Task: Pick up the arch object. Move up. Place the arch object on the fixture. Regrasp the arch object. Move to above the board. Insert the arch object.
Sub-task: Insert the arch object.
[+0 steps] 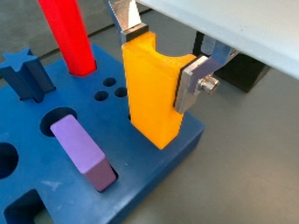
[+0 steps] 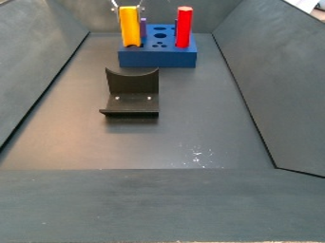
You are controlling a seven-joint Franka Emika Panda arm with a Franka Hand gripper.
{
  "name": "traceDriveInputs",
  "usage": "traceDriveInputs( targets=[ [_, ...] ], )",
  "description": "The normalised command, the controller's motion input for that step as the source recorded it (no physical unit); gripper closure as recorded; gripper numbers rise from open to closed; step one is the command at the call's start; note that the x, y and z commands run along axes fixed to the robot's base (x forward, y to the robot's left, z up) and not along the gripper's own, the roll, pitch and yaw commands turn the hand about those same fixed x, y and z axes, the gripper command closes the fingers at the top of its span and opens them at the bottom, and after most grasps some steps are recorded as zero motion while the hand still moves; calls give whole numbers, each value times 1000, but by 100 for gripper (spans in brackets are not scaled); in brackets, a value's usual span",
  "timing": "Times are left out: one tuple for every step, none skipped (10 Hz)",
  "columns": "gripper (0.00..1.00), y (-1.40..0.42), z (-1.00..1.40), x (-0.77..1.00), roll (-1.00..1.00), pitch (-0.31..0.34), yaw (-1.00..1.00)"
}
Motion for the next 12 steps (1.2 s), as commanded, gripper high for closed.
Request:
traceDriveInputs(
  targets=[
    [100,0,-69,-314,0,0,-246],
    [100,0,-137,-286,0,0,-209],
    [100,34,-194,-17,0,0,-29],
    [100,63,-326,0,0,-19,31],
    [100,14,-386,283,0,0,171],
    [100,0,-480,477,-39,0,160],
    [100,0,-566,274,-11,-20,117],
    [100,-94,-1000,94,-16,-64,71],
    [100,-91,-1000,29,0,-44,69],
    [100,-74,-1000,0,0,-11,77],
    [100,-126,-1000,14,0,-14,46],
    [100,-243,-1000,120,19,-10,0]
  ],
)
